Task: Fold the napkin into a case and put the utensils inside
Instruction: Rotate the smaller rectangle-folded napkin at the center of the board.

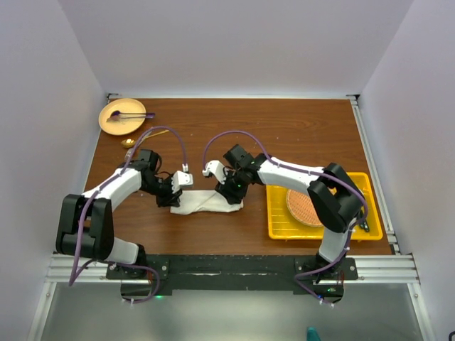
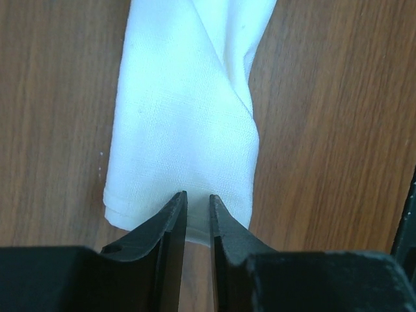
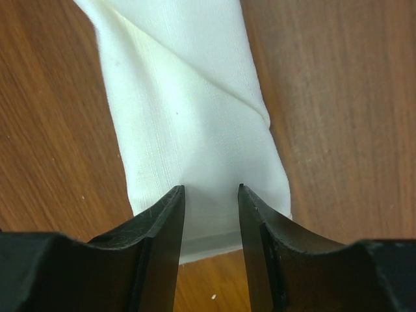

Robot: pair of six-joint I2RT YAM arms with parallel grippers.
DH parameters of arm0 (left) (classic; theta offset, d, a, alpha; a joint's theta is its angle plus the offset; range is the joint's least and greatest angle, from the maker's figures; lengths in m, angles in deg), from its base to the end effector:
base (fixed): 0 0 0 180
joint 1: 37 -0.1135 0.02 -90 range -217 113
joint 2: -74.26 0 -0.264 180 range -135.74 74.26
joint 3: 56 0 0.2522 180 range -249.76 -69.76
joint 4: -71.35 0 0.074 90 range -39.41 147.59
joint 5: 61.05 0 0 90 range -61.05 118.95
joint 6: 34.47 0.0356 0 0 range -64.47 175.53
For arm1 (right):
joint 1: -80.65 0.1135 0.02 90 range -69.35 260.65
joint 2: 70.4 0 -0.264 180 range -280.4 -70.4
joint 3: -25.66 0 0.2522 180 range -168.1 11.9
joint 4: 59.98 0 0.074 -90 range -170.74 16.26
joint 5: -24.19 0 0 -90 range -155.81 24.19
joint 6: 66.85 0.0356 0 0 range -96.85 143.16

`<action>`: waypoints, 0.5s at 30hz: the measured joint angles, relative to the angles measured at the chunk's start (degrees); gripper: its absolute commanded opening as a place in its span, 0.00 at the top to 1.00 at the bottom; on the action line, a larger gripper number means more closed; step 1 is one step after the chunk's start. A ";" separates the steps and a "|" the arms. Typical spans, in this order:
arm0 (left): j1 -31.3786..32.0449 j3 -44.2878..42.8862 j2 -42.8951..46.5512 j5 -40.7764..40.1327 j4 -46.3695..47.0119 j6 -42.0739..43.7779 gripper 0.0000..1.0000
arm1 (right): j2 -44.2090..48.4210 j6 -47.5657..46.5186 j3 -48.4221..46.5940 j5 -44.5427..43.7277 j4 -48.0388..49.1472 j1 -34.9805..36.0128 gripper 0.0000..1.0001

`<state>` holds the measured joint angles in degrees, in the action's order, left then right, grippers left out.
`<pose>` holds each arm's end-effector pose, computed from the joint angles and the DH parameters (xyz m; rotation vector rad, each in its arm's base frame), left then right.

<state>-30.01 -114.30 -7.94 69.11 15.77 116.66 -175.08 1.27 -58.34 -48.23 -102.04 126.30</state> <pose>0.2287 -0.0512 0.1734 1.5110 2.0807 -0.7289 0.2526 0.2737 0.1839 -1.5781 2.1791 0.5411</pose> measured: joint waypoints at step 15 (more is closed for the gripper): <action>1.62 3.21 0.37 -4.39 2.10 3.65 0.60 | -8.24 -2.29 -7.54 -5.35 -1.75 0.20 0.48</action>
<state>-28.40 -111.08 -7.56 64.72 17.87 120.31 -183.32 -1.03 -65.88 -53.58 -103.78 126.50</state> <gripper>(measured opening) 0.352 0.462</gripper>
